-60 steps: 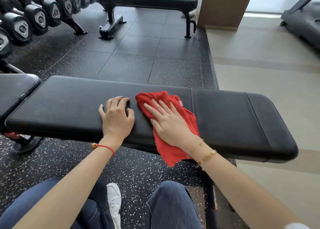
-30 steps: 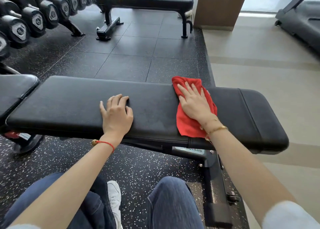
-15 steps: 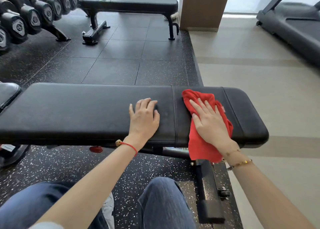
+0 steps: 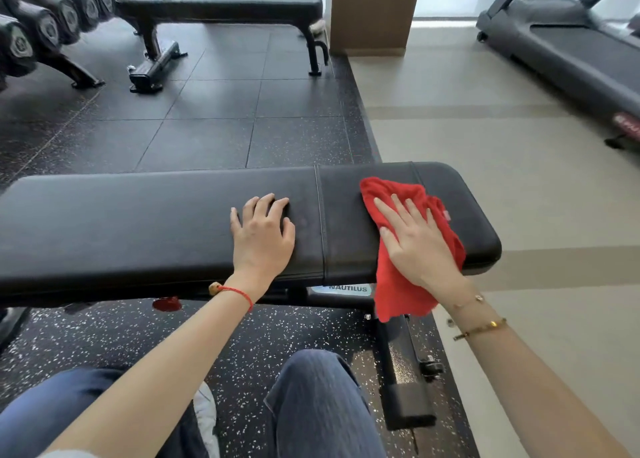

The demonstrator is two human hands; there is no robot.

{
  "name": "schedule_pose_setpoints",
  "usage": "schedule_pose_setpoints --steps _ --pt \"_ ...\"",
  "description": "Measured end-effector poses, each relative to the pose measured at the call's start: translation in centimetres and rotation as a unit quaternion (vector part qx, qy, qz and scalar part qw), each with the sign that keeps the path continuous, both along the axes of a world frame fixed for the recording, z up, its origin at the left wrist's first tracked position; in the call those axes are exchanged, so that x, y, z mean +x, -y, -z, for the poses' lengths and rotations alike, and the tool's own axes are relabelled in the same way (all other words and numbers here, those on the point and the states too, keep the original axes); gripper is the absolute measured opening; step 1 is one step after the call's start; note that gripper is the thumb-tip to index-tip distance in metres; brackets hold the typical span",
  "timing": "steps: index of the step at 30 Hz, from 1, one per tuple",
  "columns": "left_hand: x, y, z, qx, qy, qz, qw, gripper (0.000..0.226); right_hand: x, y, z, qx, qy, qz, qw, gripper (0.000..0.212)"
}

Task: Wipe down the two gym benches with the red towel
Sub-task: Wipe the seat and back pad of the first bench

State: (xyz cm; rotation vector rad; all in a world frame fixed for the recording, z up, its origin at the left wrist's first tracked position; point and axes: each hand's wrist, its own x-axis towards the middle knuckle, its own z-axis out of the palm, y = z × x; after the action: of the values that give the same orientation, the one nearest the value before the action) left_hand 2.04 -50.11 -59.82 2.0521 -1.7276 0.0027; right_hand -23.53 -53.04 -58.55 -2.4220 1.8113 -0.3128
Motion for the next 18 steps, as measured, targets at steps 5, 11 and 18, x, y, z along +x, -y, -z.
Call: schedule_pose_setpoints --steps 5,11,18 --pt "-0.2 0.0 0.1 0.008 0.010 -0.001 1.000 0.043 -4.4 2.2 -0.2 0.026 0.004 0.114 0.993 0.054" --pt "-0.5 0.1 0.1 0.012 0.035 -0.004 0.999 0.041 -2.9 9.2 -1.4 0.069 0.026 0.141 0.987 0.054" --pt "-0.5 0.2 0.2 0.012 0.033 -0.005 0.999 0.041 3.1 9.6 -1.5 0.064 0.027 0.034 0.997 0.053"
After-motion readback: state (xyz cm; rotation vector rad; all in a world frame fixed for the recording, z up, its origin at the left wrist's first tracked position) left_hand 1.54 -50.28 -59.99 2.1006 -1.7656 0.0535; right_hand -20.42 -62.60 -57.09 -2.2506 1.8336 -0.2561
